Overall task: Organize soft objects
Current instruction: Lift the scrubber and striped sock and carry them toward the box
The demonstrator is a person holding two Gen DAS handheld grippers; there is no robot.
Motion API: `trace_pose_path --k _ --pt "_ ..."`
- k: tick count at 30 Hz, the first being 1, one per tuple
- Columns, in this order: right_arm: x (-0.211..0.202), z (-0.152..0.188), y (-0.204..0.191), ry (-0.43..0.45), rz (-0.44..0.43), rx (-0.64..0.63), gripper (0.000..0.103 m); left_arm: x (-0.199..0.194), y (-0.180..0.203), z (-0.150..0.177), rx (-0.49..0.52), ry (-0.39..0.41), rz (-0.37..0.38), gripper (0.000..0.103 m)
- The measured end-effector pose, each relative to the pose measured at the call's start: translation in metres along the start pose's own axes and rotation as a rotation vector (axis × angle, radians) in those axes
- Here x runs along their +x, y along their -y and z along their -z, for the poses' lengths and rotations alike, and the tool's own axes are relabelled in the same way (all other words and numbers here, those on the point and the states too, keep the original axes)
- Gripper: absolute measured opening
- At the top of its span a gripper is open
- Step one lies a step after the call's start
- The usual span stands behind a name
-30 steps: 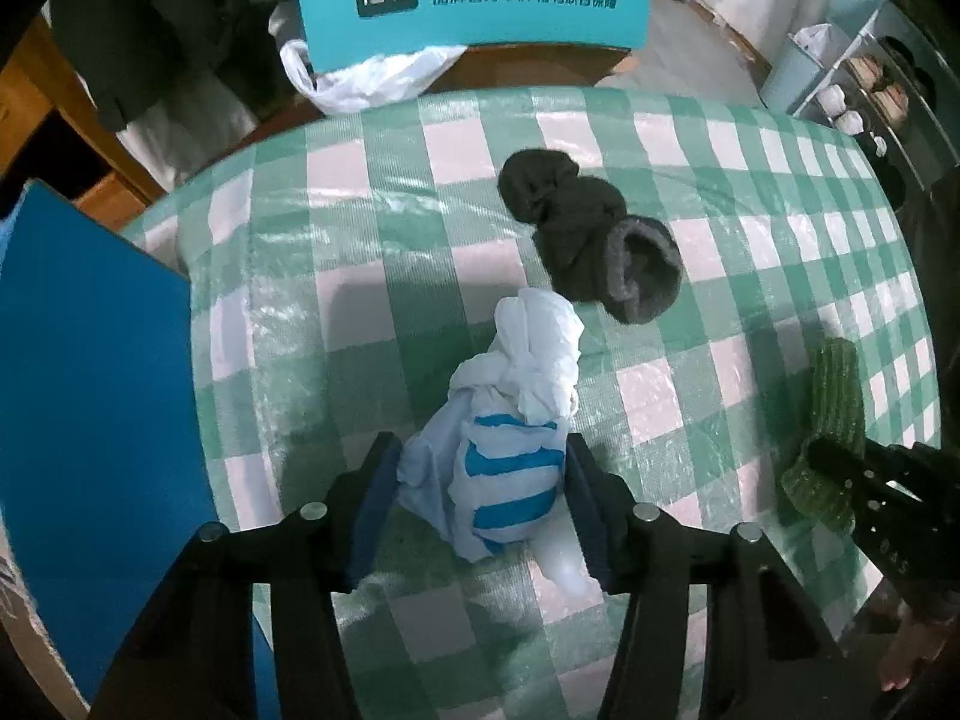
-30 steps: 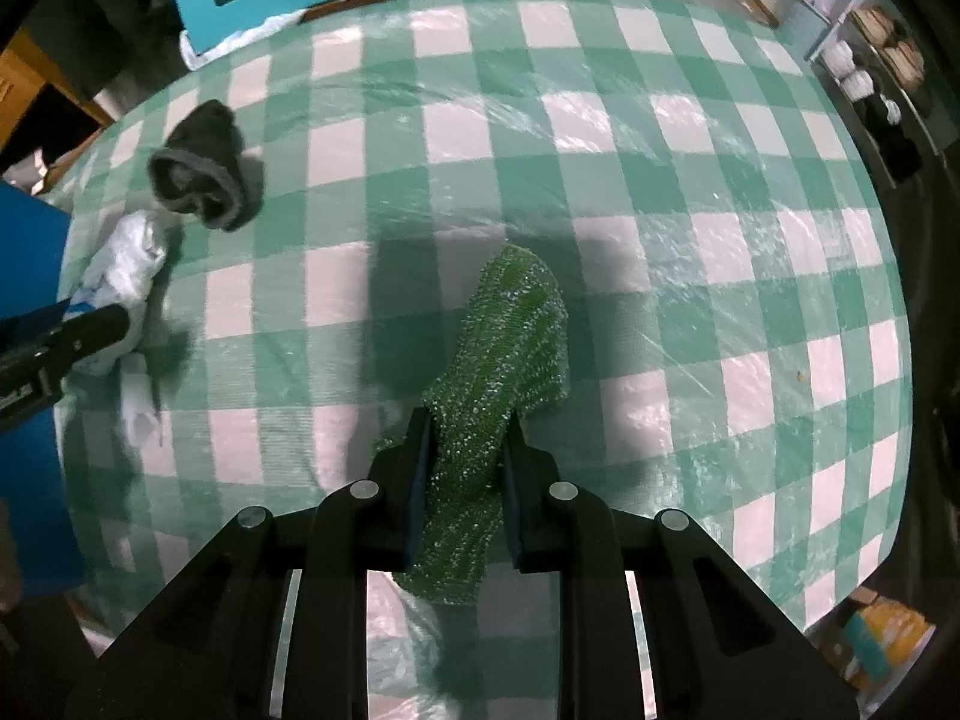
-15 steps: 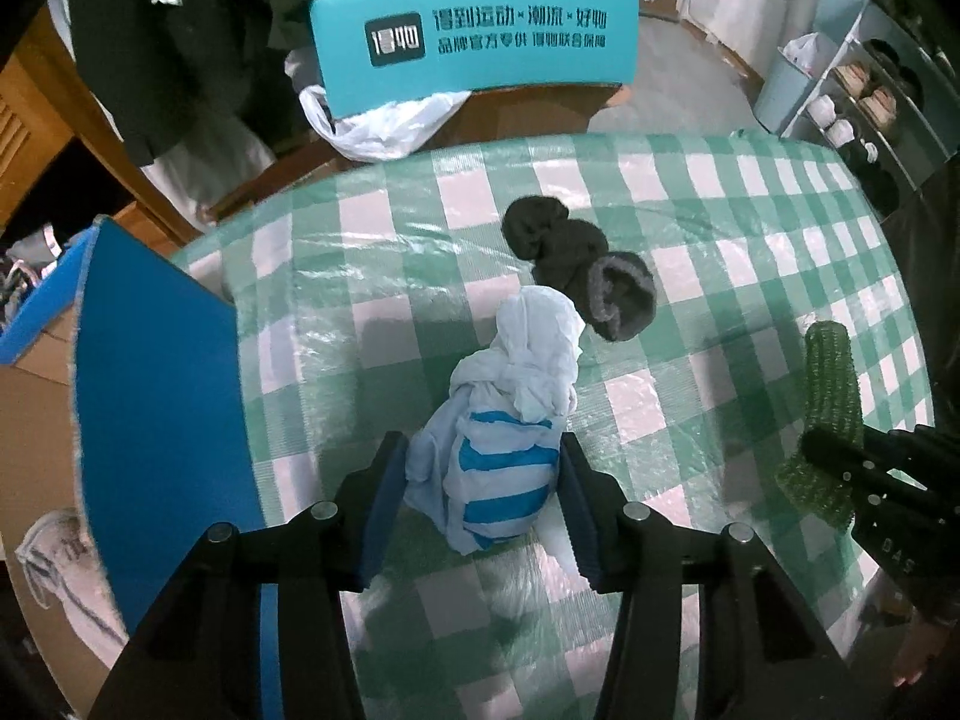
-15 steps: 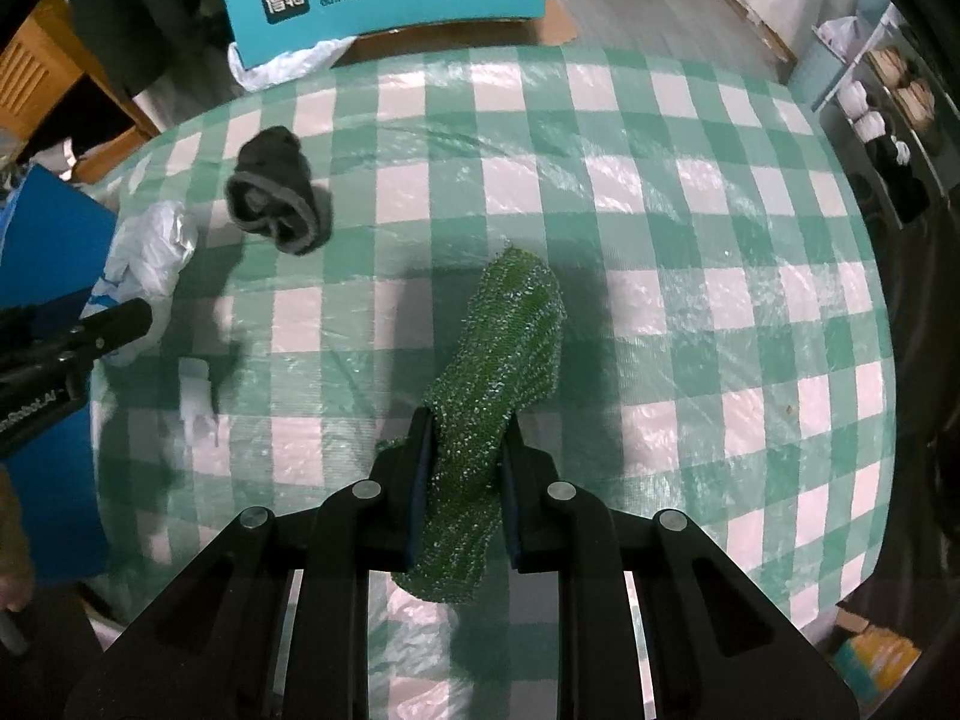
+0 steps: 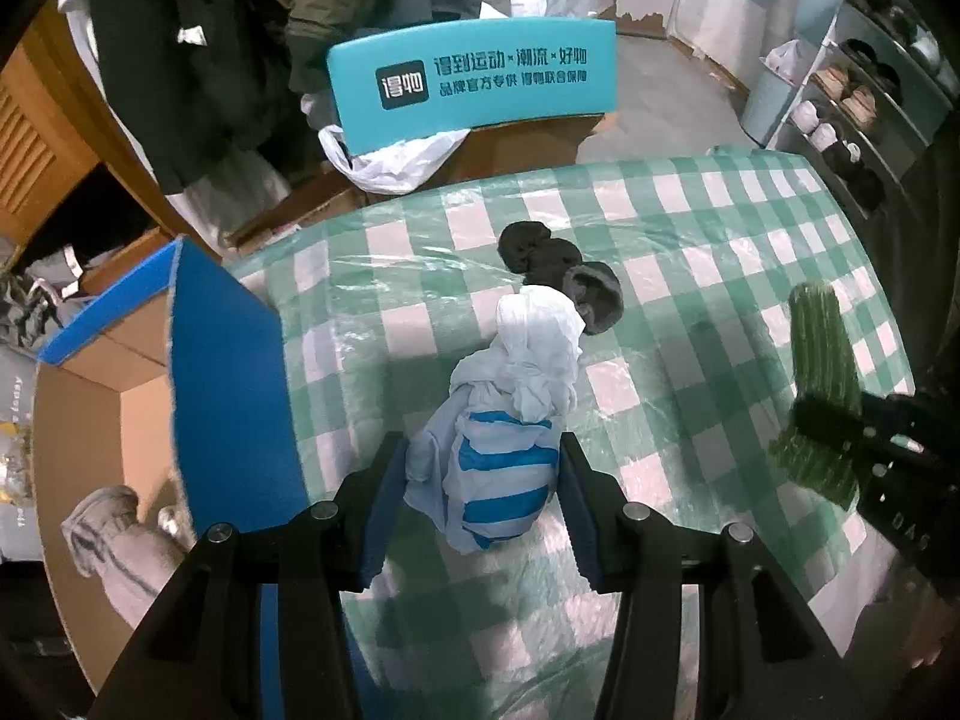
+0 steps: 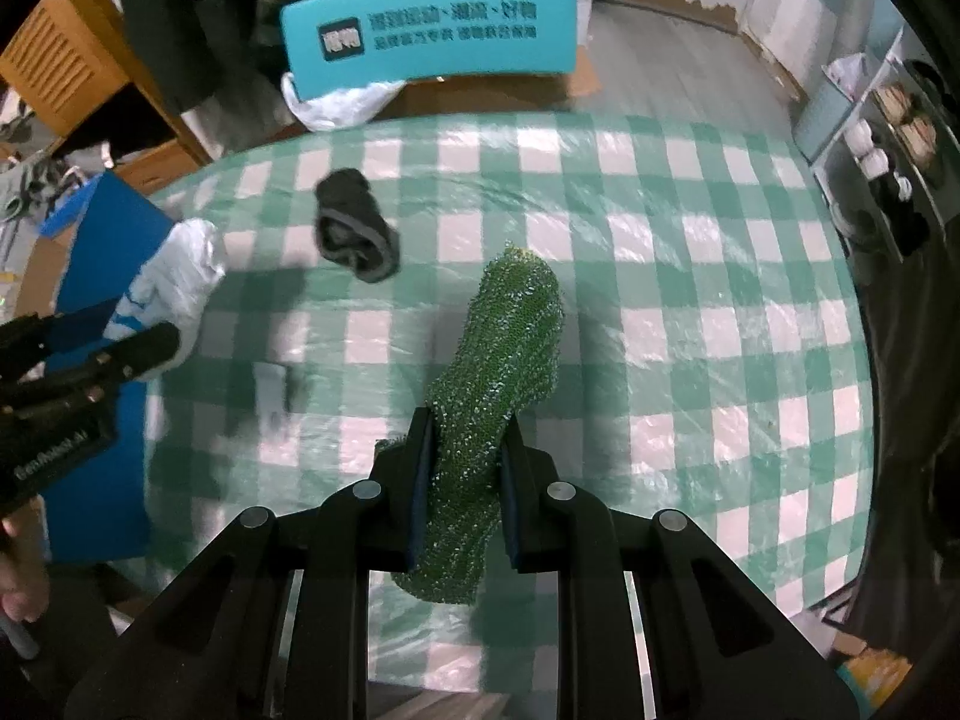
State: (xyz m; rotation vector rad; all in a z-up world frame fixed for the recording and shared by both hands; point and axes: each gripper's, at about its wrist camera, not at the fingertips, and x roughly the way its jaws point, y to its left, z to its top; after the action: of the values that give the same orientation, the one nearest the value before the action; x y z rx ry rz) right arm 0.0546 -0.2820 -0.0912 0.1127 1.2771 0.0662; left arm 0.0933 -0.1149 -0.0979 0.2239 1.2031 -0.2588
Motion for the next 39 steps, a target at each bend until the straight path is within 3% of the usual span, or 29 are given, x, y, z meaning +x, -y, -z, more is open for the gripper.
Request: trace_pose_path --k 21,39 --pt "-0.056 0.003 -0.043 0.099 -0.051 -0.089 0.018 -0.066 -0.027 0.031 -0.013 0.084 -0.044 0.050" --pt "-0.072 -0.003 -0.087 0.135 -0.082 -0.158 0.018 -0.094 -0.064 0.051 -0.055 0.138 -0.088 0.050"
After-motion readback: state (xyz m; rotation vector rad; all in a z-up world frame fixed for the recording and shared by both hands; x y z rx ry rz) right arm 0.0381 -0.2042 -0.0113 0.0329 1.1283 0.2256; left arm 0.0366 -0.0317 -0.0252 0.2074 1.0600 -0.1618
